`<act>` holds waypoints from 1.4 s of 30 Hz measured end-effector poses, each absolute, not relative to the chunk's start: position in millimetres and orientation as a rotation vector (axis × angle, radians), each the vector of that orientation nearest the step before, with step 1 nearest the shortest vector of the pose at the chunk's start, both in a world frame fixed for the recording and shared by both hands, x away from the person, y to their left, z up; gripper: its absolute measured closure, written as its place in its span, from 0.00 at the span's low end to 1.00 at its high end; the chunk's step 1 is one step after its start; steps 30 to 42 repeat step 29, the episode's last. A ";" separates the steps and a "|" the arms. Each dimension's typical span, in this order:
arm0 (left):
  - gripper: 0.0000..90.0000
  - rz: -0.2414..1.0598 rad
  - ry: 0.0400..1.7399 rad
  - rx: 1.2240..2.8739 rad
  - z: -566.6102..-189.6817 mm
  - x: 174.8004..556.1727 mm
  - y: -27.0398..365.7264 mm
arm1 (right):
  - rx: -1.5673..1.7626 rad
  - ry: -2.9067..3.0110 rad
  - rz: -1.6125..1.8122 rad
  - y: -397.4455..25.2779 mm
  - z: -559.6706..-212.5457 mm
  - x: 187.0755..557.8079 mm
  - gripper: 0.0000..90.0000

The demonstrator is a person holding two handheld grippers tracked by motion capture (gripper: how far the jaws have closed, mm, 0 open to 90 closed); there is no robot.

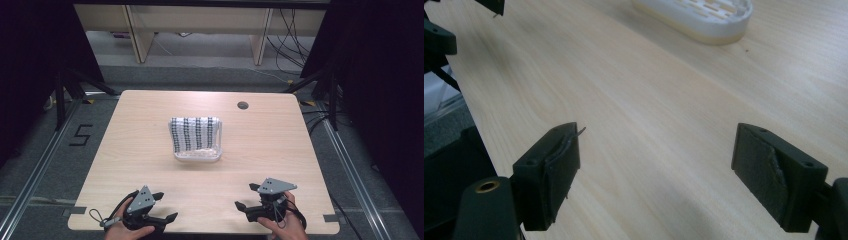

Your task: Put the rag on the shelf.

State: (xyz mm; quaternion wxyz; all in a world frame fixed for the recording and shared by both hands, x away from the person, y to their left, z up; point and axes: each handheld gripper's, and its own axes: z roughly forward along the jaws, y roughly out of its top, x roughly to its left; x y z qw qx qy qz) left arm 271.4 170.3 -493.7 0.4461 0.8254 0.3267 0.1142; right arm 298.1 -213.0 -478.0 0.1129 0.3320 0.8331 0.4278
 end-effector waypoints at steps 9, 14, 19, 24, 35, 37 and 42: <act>0.21 0.296 0.803 2.059 -496.1 272.9 171.6 | 0.961 2.472 1.220 -212.6 -482.5 294.7 0.23; 0.21 0.289 0.807 2.041 -497.5 273.0 170.3 | 0.955 2.468 1.220 -212.7 -482.7 295.4 0.23; 0.21 0.282 0.809 2.043 -498.2 273.9 170.6 | 0.952 2.463 1.228 -213.6 -482.9 296.1 0.23; 0.21 0.309 0.810 2.076 -500.3 278.3 175.7 | 0.971 2.475 1.222 -214.2 -483.3 296.4 0.23; 0.21 0.299 0.846 2.078 -502.0 282.0 180.9 | 0.983 2.464 1.225 -216.7 -484.4 298.2 0.23; 0.21 0.299 0.846 2.078 -502.0 282.0 180.9 | 0.983 2.464 1.225 -216.7 -484.4 298.2 0.23; 0.21 0.299 0.846 2.078 -502.0 282.0 180.9 | 0.983 2.464 1.225 -216.7 -484.4 298.2 0.23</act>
